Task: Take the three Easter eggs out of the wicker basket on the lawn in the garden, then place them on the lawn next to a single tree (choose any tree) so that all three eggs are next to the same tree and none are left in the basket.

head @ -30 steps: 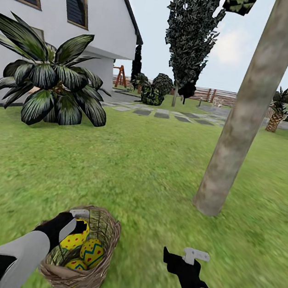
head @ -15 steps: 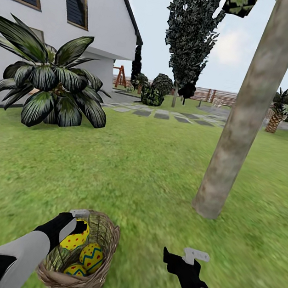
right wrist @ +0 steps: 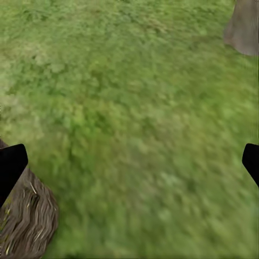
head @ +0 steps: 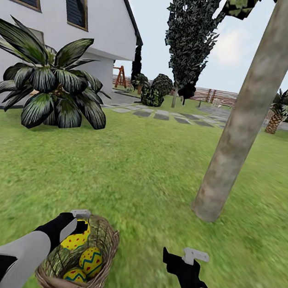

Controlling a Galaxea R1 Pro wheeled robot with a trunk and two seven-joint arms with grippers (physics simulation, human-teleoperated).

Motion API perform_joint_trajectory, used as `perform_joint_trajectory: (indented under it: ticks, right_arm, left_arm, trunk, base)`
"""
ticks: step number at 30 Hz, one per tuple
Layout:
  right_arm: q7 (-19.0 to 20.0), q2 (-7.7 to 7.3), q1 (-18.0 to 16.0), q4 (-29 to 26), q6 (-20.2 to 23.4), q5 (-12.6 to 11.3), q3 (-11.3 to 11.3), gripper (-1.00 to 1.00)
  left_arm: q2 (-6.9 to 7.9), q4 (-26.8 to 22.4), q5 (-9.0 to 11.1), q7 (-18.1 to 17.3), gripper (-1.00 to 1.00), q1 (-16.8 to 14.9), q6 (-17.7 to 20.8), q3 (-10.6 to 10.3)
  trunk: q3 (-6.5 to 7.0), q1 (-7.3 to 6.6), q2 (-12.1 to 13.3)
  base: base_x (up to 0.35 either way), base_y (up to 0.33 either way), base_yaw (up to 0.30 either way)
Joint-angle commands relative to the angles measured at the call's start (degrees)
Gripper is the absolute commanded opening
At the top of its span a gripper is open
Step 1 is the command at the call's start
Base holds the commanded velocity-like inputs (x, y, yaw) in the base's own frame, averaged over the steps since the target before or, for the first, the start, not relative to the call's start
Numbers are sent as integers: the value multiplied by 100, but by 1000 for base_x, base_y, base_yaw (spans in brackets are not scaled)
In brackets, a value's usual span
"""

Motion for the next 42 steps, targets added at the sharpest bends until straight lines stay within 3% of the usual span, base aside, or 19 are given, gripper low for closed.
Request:
perform_joint_trajectory:
  ticks: [1, 42]
  right_arm:
    - [-45, -1, -3, -6, 27, -32, 8, 100]
    - [-28, -3, -3, 14, -8, -31, 18, 100]
  left_arm:
    - [-1, -12, 54, 29, -100, 0, 23, 28]
    - [-19, -21, 40, 67, -100, 0, -60, 28]
  trunk:
    - [12, -24, 39]
    - [749, -924, 1683]
  base:
    - [0, 0, 0]
    - [0, 0, 0]
